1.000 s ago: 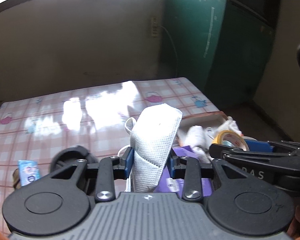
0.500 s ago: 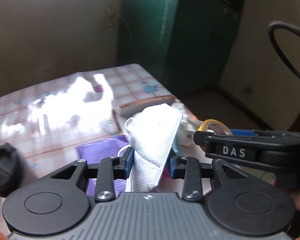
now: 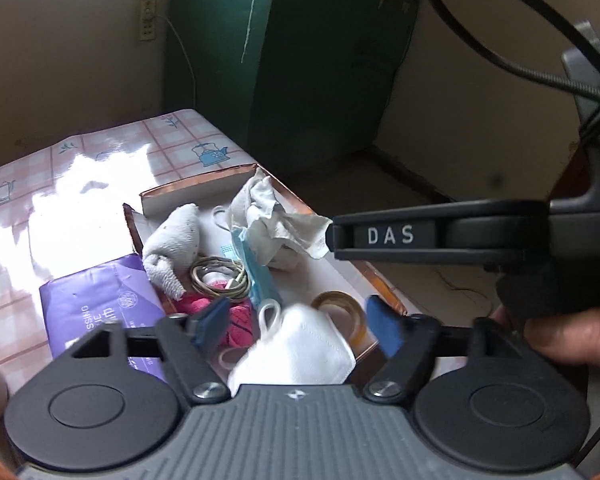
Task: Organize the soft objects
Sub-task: 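Open both grippers to drop the mask and tape roll into the box, then move both grippers back over the remaining items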
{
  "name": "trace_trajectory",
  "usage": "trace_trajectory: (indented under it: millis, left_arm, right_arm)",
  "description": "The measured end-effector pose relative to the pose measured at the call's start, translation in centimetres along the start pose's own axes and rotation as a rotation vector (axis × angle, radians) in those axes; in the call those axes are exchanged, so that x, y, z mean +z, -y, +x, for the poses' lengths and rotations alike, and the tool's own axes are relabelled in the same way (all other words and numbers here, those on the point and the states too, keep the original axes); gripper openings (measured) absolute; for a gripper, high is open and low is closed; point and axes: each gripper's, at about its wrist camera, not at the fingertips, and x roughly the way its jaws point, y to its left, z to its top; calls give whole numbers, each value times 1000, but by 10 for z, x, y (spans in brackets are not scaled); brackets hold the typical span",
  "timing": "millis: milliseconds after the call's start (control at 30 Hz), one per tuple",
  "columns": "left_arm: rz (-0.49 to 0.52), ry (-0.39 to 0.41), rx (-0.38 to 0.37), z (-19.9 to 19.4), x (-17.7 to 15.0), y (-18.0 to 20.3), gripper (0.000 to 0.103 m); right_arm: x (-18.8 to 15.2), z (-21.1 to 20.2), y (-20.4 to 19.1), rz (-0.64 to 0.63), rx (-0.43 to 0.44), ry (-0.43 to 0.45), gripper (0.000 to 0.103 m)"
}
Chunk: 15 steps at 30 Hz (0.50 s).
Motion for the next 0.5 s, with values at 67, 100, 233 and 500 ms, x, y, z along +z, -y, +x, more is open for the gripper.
trace_trajectory:
  millis: [67, 100, 233, 500]
  left_arm:
    - [1, 8, 32, -5, 1, -3, 79]
    - [-5, 16, 50, -8, 2, -6, 80]
    - [-32, 30, 165, -24, 9, -17, 82]
    - [-99, 54, 349, -56, 8, -52, 87]
  right_arm:
    - [-1, -4, -1, 1, 6, 6, 77]
    - [-1, -6, -2, 1, 11, 9, 77]
    - [-1, -17, -13, -18, 18, 30, 77]
    - [1, -29, -52, -71, 69, 47, 78]
